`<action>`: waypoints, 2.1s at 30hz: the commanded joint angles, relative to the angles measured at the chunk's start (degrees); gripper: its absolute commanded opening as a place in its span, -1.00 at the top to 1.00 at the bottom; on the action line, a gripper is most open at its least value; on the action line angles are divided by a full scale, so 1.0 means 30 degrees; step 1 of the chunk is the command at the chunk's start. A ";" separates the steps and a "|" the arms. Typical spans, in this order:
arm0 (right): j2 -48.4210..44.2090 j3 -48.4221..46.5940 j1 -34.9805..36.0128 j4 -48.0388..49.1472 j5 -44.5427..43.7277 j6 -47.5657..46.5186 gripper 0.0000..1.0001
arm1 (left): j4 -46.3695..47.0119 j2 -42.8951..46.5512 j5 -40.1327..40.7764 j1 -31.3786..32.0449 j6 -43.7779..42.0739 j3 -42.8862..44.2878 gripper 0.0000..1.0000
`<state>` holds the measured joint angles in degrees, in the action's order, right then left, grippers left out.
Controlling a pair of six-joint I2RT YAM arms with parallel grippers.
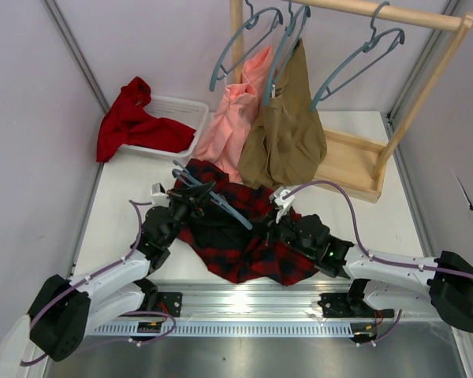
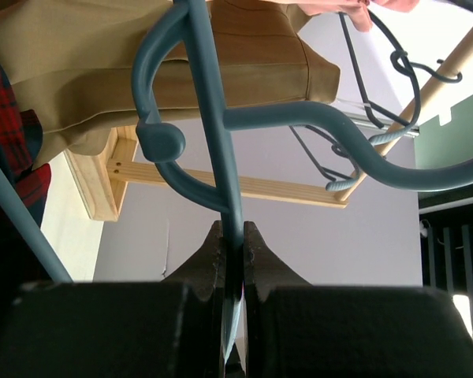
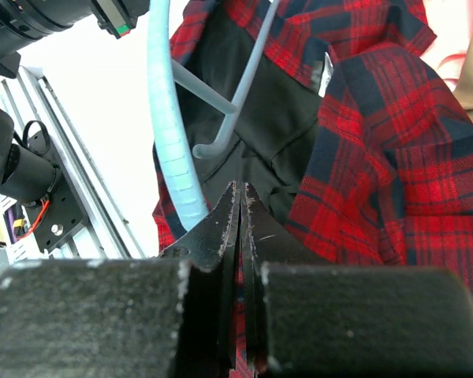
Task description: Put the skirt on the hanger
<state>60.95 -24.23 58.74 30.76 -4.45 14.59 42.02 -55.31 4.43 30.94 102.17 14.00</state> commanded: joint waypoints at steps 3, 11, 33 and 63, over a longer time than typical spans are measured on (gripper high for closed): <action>0.0426 -0.0828 -0.0039 0.1086 0.0136 0.0030 1.00 | 0.1580 0.0271 0.1014 -0.0147 0.0602 -0.0358 1.00; -0.0774 -0.3814 -0.0039 -0.8077 -0.3087 -0.0701 0.92 | -0.1611 0.2730 0.2069 -0.0176 -0.1536 -0.1003 1.00; 0.6957 -1.3602 0.1748 -1.9039 0.0282 -0.8553 0.03 | -0.7825 1.0350 0.1601 -0.0147 -0.3266 -0.4549 1.00; 1.0914 -1.3165 0.2803 -1.7991 -0.6278 -1.2510 -0.36 | -0.8178 1.1347 0.1396 -0.0176 -0.3412 -0.5721 1.00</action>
<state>92.86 -64.36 67.00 -25.98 -18.59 -21.34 14.81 -20.99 9.65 30.87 92.42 2.63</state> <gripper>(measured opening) 0.669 0.078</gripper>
